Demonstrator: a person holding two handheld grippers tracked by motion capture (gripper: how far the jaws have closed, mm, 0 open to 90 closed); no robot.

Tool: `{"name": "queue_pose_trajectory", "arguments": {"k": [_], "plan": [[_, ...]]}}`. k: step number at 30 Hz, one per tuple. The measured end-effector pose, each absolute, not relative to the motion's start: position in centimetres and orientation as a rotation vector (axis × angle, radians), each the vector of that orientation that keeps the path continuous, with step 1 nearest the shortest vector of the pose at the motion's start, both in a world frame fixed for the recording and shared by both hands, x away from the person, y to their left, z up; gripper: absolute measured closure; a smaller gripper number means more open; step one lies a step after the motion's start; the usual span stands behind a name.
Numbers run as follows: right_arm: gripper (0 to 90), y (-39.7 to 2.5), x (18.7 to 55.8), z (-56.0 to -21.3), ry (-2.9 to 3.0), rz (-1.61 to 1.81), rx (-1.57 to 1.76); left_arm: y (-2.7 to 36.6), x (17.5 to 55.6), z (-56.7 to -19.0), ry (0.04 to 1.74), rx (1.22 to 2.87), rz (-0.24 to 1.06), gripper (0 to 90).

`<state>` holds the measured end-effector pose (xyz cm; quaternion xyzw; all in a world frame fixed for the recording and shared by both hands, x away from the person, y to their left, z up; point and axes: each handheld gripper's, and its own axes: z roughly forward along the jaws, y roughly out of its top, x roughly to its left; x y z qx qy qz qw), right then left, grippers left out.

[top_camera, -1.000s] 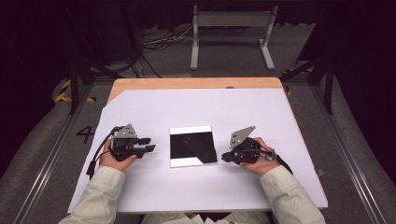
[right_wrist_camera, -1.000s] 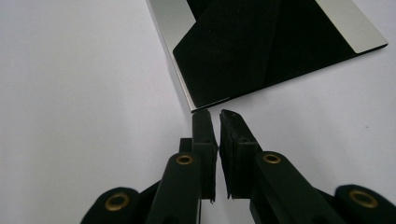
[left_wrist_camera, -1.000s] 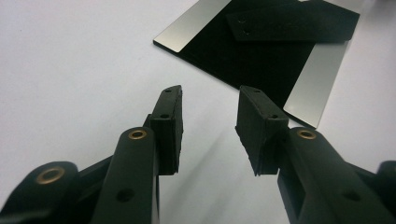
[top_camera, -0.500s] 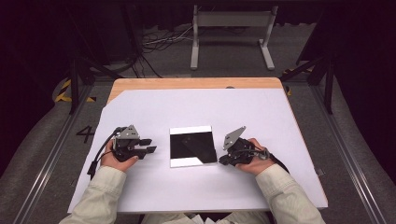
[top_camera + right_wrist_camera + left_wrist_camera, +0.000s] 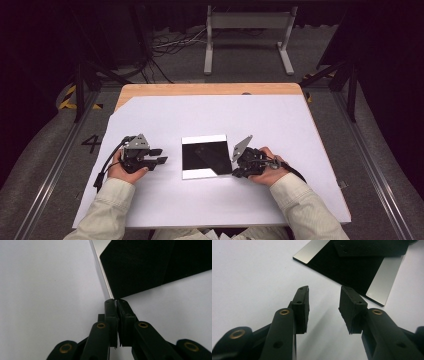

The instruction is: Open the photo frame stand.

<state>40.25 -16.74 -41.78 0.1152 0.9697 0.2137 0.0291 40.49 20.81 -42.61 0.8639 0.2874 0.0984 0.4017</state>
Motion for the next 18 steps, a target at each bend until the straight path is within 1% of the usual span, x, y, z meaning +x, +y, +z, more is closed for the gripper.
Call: {"name": "queue_pose_trajectory", "arguments": {"k": [11, 18], "plan": [[89.7, -17.0, 40.2, -41.6, 2.958, 0.725, 0.36, 20.8, 40.5, -42.6, 0.725, 2.184, 0.248, 60.1], [89.9, -17.7, 40.2, -39.9, 2.889, 0.943, 0.384, 20.8, 40.6, -42.7, 0.729, 2.185, 0.243, 59.8]]}}
